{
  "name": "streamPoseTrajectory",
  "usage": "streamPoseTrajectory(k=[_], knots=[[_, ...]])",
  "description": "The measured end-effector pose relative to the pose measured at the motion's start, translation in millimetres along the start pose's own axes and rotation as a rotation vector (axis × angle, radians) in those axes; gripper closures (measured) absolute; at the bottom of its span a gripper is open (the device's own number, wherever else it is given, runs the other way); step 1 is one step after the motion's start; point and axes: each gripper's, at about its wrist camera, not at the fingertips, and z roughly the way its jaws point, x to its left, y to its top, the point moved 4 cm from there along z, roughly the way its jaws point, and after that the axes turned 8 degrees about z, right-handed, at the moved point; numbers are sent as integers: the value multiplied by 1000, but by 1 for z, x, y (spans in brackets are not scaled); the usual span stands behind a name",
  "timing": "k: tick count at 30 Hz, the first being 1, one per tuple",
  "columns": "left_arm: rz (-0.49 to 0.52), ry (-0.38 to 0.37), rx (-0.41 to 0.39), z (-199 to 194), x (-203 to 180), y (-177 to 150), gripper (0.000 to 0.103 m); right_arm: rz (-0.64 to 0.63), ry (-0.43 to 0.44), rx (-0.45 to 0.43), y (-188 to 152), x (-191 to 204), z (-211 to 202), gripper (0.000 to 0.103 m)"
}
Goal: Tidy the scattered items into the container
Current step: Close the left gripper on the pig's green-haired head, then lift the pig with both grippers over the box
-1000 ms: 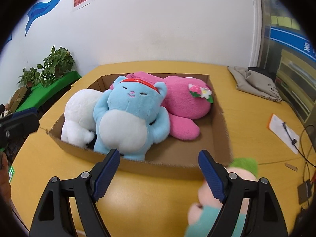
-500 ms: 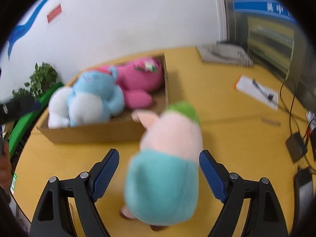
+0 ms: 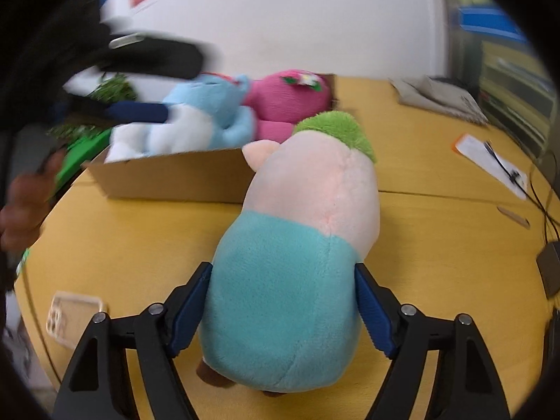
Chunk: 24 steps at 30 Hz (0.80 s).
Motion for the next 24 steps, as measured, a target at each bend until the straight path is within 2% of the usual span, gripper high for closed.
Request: streamPoseTrajectory(k=[4, 6, 7, 8, 9, 13, 16, 19, 24], knots=[[39, -61, 81, 36, -15, -10, 1, -164, 30, -30, -16, 25, -7, 26], [61, -46, 128, 52, -18, -20, 2, -259, 27, -43, -24, 37, -10, 25], [70, -26, 143, 58, -18, -24, 6, -285, 21, -47, -27, 41, -10, 25], [76, -12, 155, 60, -18, -27, 13, -282, 22, -46, -27, 41, -10, 23], [80, 1, 164, 62, -17, -30, 15, -270, 28, -44, -26, 40, -11, 21], [32, -33, 173, 55, -8, -32, 18, -202, 61, -30, -21, 34, -14, 18], [37, -26, 156, 43, -10, -27, 24, -200, 68, -16, -20, 33, -15, 21], [41, -21, 108, 26, -12, -13, 31, -157, 100, -17, -13, 30, -15, 31], [93, -22, -13, -15, -16, 29, 34, -107, 150, -94, 17, 32, -29, 35]])
